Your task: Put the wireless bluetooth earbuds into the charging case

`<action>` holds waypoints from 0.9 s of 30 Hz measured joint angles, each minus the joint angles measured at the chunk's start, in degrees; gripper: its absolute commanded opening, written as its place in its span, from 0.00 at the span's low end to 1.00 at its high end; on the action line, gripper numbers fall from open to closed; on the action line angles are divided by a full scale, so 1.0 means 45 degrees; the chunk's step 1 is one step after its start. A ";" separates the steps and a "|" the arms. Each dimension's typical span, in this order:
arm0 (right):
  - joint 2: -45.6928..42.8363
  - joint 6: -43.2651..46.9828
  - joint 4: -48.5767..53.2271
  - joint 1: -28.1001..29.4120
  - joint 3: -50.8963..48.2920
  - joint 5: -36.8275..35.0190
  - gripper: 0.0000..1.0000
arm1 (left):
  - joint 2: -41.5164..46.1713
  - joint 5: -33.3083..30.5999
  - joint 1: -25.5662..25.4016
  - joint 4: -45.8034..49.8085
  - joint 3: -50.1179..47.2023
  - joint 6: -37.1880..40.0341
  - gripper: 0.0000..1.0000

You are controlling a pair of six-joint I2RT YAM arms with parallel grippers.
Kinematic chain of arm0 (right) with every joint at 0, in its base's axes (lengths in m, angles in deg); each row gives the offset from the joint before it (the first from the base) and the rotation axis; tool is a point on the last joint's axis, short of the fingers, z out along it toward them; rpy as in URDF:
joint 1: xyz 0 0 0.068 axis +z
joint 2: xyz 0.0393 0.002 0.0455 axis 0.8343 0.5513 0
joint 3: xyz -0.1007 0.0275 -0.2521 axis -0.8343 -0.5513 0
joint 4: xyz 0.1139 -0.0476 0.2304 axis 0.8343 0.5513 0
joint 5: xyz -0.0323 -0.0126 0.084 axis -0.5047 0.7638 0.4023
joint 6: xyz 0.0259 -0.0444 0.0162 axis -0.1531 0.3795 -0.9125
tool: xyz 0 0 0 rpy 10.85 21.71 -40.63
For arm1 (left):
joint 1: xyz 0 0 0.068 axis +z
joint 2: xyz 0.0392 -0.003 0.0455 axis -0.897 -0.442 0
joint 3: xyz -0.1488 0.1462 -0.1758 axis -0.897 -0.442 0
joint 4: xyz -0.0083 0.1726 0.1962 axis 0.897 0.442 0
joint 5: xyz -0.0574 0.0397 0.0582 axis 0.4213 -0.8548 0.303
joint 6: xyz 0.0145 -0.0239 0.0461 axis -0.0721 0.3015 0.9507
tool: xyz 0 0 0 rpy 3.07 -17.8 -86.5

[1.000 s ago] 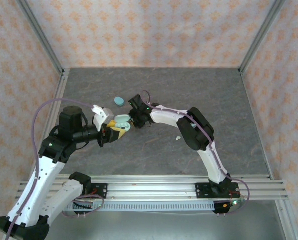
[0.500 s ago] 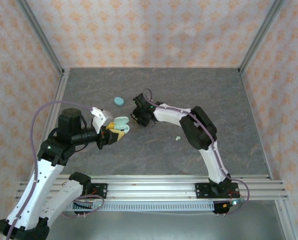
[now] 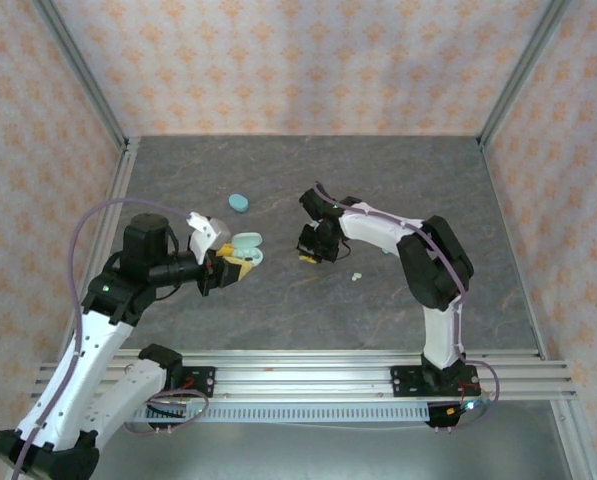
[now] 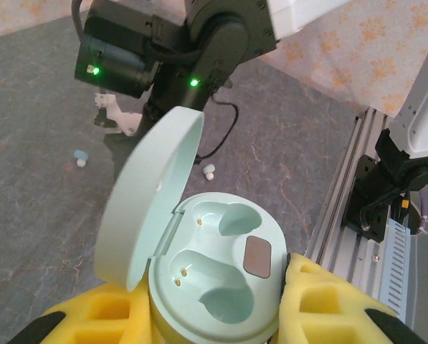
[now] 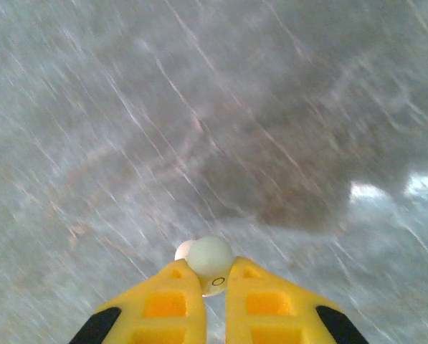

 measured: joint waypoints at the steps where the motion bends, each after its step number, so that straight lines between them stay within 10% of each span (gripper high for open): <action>1: -0.0121 0.0253 0.0316 0.0000 -0.0063 0.0083 0.11 | -0.0121 0.0044 0.0000 -0.0141 -0.0068 -0.0039 0.23; 27: -0.1909 0.2754 0.5236 0.0015 0.2035 -0.0729 0.10 | -0.1297 0.0291 -0.0505 -0.2919 -0.0801 -0.0087 0.23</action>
